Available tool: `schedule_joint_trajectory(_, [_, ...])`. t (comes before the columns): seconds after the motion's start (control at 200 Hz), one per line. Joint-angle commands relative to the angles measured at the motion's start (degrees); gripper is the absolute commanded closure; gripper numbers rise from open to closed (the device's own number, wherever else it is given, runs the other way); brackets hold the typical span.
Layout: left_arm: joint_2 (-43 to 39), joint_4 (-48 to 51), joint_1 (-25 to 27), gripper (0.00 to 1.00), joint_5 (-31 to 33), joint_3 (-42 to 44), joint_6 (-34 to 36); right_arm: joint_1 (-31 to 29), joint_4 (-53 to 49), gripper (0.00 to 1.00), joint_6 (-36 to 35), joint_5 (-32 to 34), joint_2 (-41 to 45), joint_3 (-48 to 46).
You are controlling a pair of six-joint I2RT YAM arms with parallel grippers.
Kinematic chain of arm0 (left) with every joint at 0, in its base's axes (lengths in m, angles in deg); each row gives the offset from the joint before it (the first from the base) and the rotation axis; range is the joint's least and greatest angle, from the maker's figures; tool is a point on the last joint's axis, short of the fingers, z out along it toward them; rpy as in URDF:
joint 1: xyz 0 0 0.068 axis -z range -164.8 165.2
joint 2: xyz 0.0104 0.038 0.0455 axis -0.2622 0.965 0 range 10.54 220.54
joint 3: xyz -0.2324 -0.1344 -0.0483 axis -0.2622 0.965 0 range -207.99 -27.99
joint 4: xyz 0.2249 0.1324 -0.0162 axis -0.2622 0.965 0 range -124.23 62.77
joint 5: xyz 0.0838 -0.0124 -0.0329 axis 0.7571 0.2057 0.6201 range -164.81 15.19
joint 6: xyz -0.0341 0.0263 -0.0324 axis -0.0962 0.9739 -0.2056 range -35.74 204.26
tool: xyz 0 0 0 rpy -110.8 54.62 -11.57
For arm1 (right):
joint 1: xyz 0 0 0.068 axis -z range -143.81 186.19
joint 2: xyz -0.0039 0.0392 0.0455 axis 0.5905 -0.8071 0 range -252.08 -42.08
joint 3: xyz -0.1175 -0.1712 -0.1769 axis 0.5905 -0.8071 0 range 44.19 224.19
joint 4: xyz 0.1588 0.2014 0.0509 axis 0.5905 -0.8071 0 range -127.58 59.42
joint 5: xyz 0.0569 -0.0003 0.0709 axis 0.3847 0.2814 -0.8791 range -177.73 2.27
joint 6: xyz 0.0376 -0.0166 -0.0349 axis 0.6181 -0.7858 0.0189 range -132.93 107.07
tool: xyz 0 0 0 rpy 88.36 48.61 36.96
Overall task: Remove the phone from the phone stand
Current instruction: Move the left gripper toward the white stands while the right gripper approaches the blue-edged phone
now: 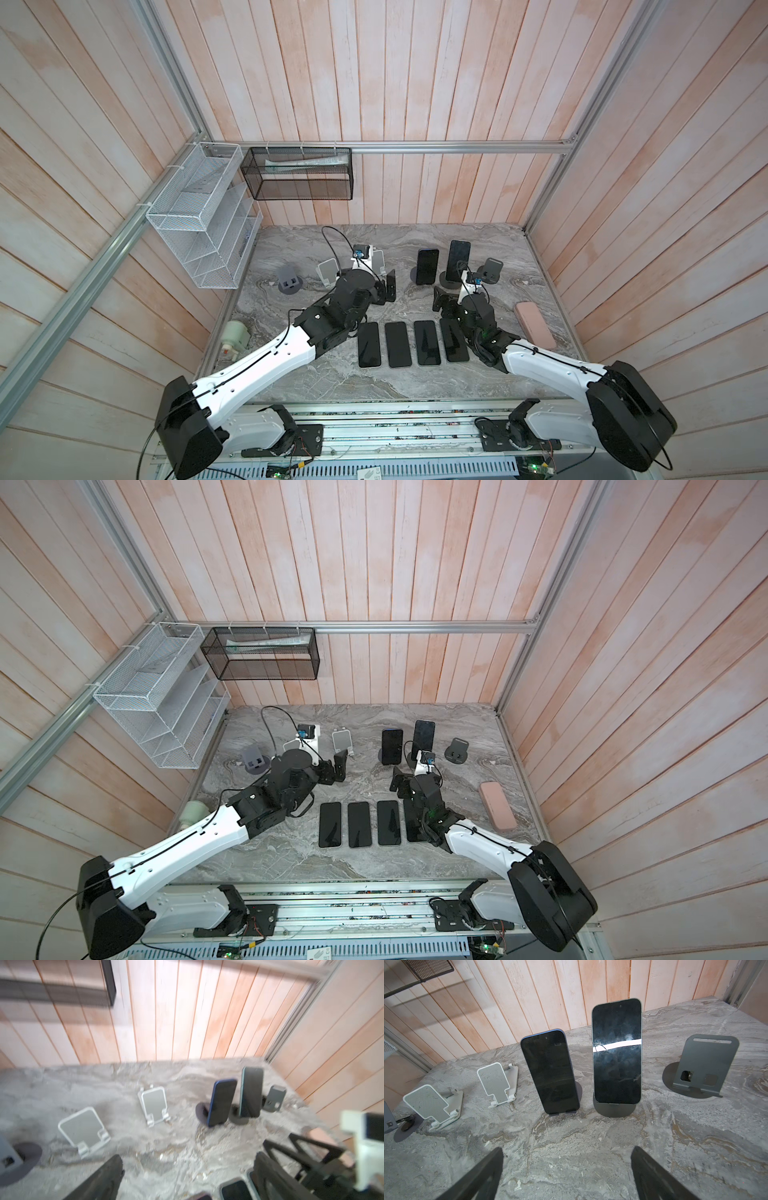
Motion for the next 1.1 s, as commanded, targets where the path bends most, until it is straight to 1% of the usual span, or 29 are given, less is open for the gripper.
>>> schedule_joint_trajectory(0.0, [-1.10, -21.55, -0.01, 0.00, -0.28, 2.73, 14.61, -0.36, 1.48, 0.03, -2.50, 1.15, -0.78, 1.12])
schedule_joint_trajectory(0.08, [-0.56, -26.12, -0.06, 0.00, 1.80, 3.64, 16.67, -0.32, 2.97, 0.03, -5.33, 2.30, -2.07, 1.44])
schedule_joint_trajectory(0.125, [-0.23, -26.30, -0.21, 0.00, 3.15, 4.10, 16.87, -0.40, 0.11, 0.03, -6.93, 2.10, -2.87, 3.35])
schedule_joint_trajectory(0.195, [-0.08, -27.45, -0.63, 0.00, 3.31, 5.81, 17.78, -0.37, -5.82, 0.03, -8.92, 0.87, -3.93, 7.21])
schedule_joint_trajectory(0.265, [0.06, -29.20, -1.05, 0.00, 3.37, 7.98, 18.18, -0.31, -10.75, 0.03, -9.15, 0.80, -4.77, 10.57])
schedule_joint_trajectory(0.315, [0.34, -30.23, -1.26, 0.00, 5.22, 8.95, 17.08, -0.36, -12.94, 0.03, -9.08, 0.97, -4.83, 12.39])
schedule_joint_trajectory(0.365, [0.76, -28.94, -1.26, 0.00, 9.21, 8.38, 14.87, -0.39, -14.18, 0.03, -8.34, 1.05, -4.49, 13.79])
schedule_joint_trajectory(0.41, [1.14, -25.24, -1.37, 0.00, 12.01, 6.65, 12.74, -0.39, -14.63, 0.02, -7.54, 0.83, -4.03, 14.73])
schedule_joint_trajectory(0.47, [1.36, -21.35, -1.41, 0.00, 12.72, 4.87, 11.55, -0.28, -14.33, 0.02, -7.02, -0.28, -3.73, 15.78])
schedule_joint_trajectory(0.535, [0.88, -21.60, -1.63, 0.00, 13.10, 6.15, 10.71, -0.22, -14.95, 0.02, -7.02, -1.51, -4.20, 17.69])
schedule_joint_trajectory(0.56, [0.56, -22.46, -1.87, 0.00, 12.74, 7.02, 10.70, -0.31, -15.64, 0.02, -6.93, -1.64, -4.61, 18.70])
schedule_joint_trajectory(0.595, [0.22, -22.82, -2.52, 0.00, 11.53, 8.17, 7.57, -0.19, -16.93, 0.02, -6.89, -1.70, -5.35, 20.47])
schedule_joint_trajectory(0.64, [-0.08, -20.98, -3.50, 0.00, 9.54, 8.48, 4.13, 0.19, -19.10, 0.02, -6.68, -1.83, -6.71, 23.00])
schedule_joint_trajectory(0.74, [0.39, -15.30, -5.47, 0.00, 2.57, 6.77, -1.68, 1.93, -25.22, 0.02, -5.36, -3.22, -11.26, 30.44])
schedule_joint_trajectory(0.785, [0.82, -13.10, -6.00, 0.00, -0.80, 5.62, -3.37, 2.89, -28.27, 0.02, -5.00, -4.84, -13.71, 34.04])
schedule_joint_trajectory(0.89, [1.15, -11.32, -6.42, 0.00, -6.04, 4.75, -4.50, 3.30, -33.44, 0.02, -5.60, -4.93, -18.75, 41.32])
schedule_joint_trajectory(0.965, [0.75, -11.21, -6.56, 0.00, -7.34, 4.84, -4.41, 3.54, -36.41, 0.02, -5.61, -3.94, -21.78, 45.20])
schedule_joint_trajectory(1.095, [-0.27, -10.96, -6.67, 0.00, -8.24, 4.71, -4.78, 4.73, -40.40, 0.02, -5.01, -5.56, -26.68, 50.93])
